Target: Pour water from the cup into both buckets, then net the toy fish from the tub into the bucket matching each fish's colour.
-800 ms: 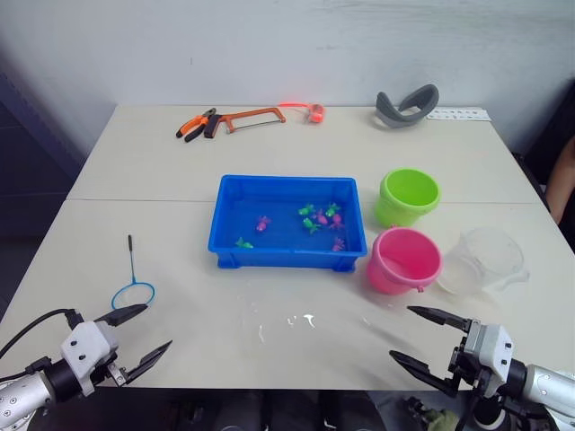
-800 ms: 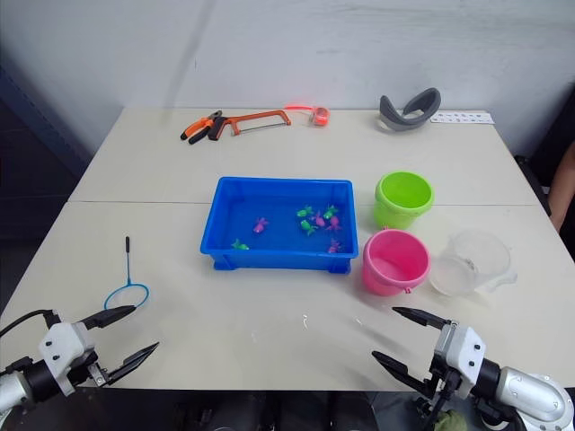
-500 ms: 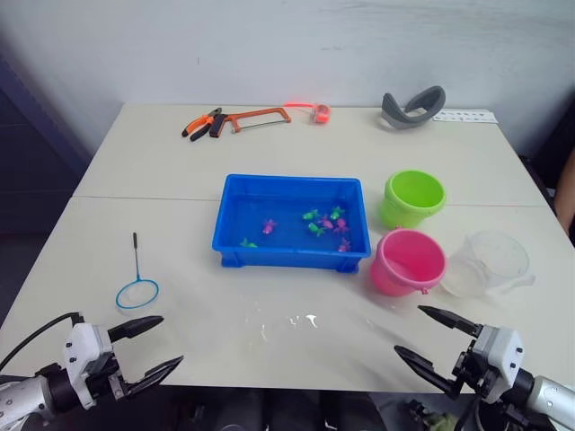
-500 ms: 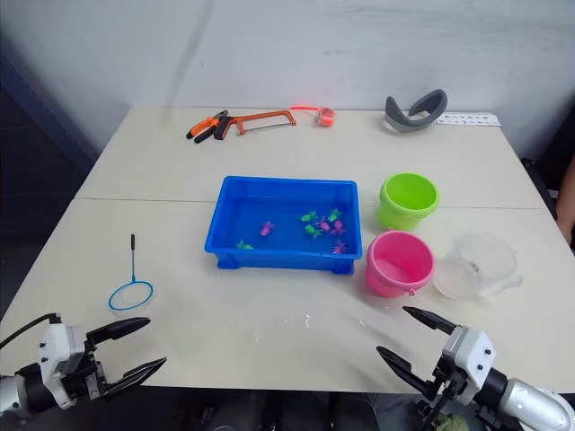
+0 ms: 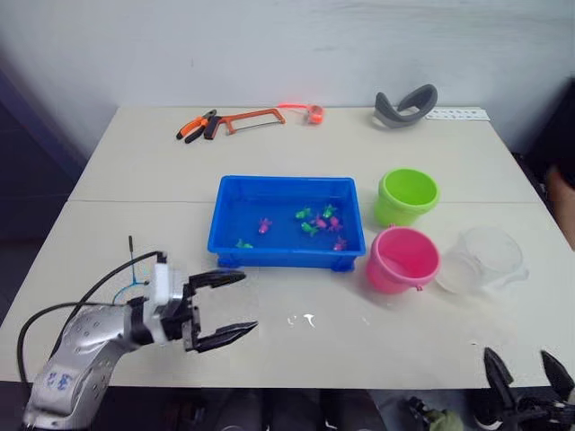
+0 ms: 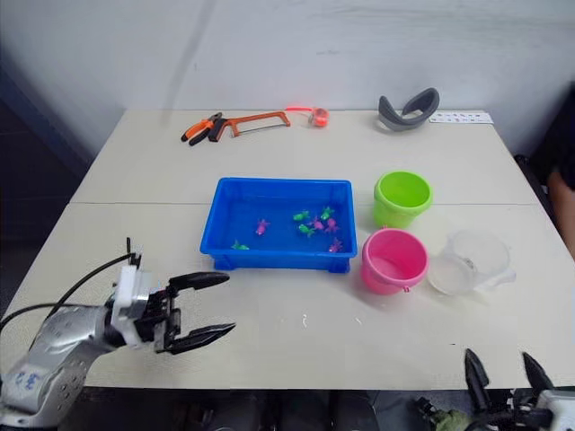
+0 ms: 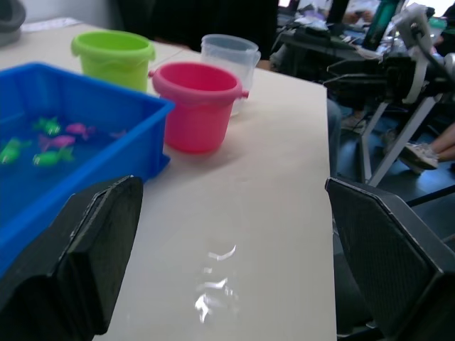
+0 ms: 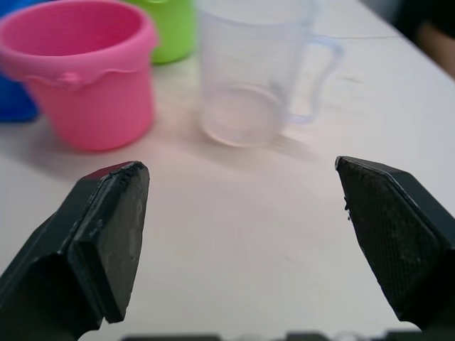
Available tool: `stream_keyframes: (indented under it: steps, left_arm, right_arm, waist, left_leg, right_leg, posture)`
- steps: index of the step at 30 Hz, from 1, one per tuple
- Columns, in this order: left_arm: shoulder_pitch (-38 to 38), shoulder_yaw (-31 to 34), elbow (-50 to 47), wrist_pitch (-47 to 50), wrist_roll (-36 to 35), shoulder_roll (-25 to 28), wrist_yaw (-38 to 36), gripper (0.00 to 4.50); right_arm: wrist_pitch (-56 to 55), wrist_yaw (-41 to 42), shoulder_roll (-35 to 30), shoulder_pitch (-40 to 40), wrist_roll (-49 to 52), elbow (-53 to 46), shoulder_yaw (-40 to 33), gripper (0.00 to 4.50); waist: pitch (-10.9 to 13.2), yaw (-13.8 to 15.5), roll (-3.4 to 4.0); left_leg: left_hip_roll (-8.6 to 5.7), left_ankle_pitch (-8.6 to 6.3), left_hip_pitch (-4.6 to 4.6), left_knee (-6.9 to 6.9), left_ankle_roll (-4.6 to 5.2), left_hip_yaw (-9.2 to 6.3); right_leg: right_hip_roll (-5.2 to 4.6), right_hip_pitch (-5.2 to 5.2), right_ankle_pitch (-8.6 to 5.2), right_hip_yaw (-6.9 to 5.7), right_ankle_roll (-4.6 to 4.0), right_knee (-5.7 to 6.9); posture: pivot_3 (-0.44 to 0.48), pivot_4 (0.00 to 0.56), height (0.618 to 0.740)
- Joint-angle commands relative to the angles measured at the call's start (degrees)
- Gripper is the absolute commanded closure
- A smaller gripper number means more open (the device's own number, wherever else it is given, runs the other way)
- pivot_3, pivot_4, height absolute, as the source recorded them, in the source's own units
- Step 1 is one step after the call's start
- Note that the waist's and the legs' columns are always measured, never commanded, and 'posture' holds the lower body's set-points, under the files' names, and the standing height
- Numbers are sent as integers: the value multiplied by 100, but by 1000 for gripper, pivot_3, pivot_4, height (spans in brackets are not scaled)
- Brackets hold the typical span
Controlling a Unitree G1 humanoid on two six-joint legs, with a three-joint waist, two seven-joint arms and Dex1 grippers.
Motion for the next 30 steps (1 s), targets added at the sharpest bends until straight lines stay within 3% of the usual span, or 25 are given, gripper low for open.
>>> stream_keyframes:
  steps: [1, 10, 30]
  left_arm:
    - [-419, -192, -273, 348, -284, -51, 101, 22]
    - [-664, -438, -257, 490, -118, -130, 120, 22]
    - [-967, -606, -10, 455, 16, -300, 60, 22]
  right_arm:
    - [224, -634, -145, -494, -25, 140, -262, 0]
    - [1172, -1554, -873, -2027, 134, 1167, -568, 0]
    - [1054, -1204, -1432, -3634, -129, 2574, -367, 0]
  waist:
    - [0, -52, -1]
    - [-4, -106, 28]
    - [-3, -102, 29]
  left_leg:
    - [-1, 1, 0, 0, 0, 2]
    - [-1, 21, 0, -1, 18, 2]
    - [-10, 42, 2, 5, 27, 2]
  right_leg:
    - [-1, -2, 0, 3, 0, 2]
    - [9, -8, -14, -2, -7, 24]
    - [7, -2, -10, -4, -1, 38]
  posture:
    - [0, 150, 740]
    - [0, 150, 740]
    - [0, 150, 740]
